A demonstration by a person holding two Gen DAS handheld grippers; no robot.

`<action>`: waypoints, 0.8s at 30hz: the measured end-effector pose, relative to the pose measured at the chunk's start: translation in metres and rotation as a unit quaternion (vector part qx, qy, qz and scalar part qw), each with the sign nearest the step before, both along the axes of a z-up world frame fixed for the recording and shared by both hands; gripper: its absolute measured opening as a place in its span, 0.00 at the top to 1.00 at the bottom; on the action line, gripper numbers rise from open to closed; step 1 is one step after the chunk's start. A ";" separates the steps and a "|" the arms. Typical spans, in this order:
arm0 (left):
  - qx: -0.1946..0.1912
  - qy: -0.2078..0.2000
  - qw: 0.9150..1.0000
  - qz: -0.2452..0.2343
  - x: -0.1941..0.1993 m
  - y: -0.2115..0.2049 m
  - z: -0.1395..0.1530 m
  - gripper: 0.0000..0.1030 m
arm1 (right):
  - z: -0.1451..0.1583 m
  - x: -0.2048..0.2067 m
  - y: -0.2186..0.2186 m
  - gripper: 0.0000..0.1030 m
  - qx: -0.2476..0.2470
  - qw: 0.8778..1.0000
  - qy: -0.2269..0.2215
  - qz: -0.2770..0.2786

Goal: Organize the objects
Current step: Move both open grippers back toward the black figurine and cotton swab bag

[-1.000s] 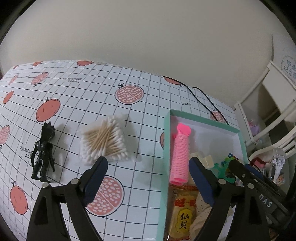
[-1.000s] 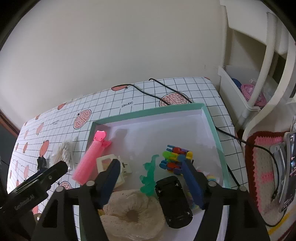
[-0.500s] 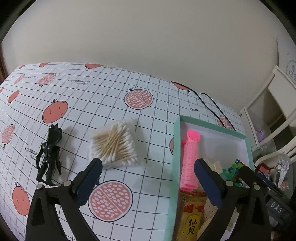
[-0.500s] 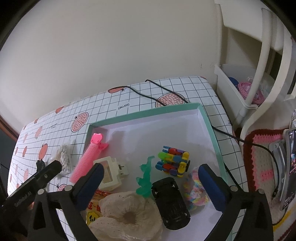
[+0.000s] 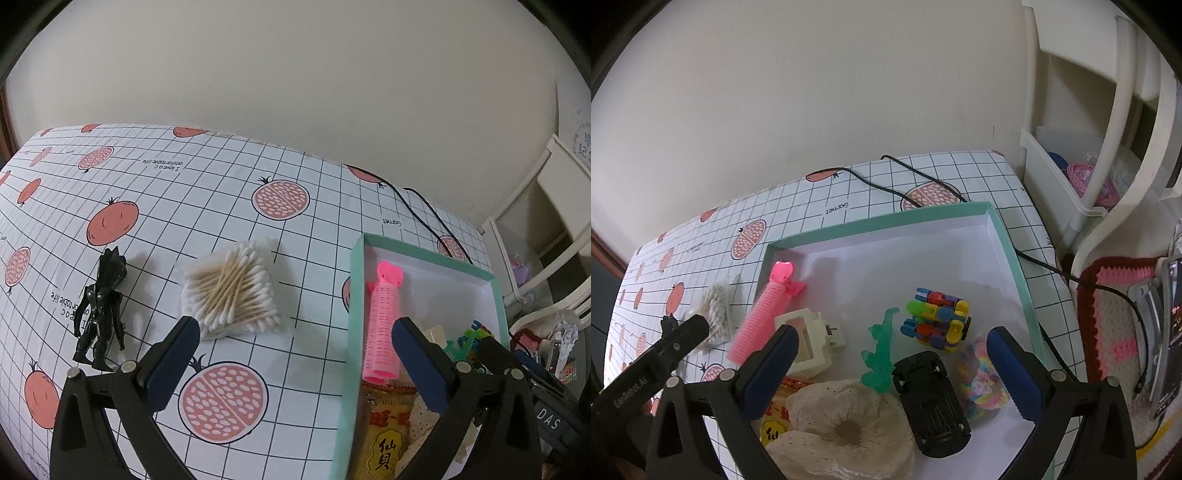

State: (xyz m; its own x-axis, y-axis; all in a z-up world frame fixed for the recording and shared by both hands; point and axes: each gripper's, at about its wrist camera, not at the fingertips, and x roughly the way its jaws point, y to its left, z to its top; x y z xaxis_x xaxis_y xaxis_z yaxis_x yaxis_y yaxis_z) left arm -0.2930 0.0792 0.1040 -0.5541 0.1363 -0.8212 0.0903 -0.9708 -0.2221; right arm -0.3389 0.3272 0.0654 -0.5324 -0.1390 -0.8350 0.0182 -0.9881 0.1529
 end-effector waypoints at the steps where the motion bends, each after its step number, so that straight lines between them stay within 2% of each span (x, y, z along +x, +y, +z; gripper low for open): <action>1: 0.000 0.000 1.000 0.000 0.000 0.000 0.000 0.00 | 0.000 0.000 -0.001 0.00 0.000 1.000 0.000 0.001; 9: 0.001 0.002 1.000 0.002 -0.001 -0.004 0.001 0.00 | 0.004 0.001 -0.007 0.00 0.000 1.000 0.001 0.011; 14: 0.013 0.010 1.000 0.012 -0.003 -0.018 0.011 0.00 | 0.024 0.005 -0.014 0.00 -0.003 0.999 0.030 0.022; 21: -0.023 0.026 0.999 0.037 -0.005 -0.056 0.032 0.00 | 0.052 0.008 -0.046 0.00 -0.019 0.996 0.071 0.051; 24: -0.025 0.028 0.998 0.053 -0.005 -0.077 0.036 0.00 | 0.057 0.008 -0.064 0.00 -0.023 0.995 0.076 0.065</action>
State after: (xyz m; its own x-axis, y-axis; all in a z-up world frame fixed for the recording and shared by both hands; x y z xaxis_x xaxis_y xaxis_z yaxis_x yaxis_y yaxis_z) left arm -0.2981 0.0020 0.1400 -0.6082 0.0347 -0.7930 0.1823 -0.9662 -0.1821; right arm -0.3311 0.2632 0.1219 -0.6276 -0.2502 -0.7372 0.1710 -0.9681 0.1830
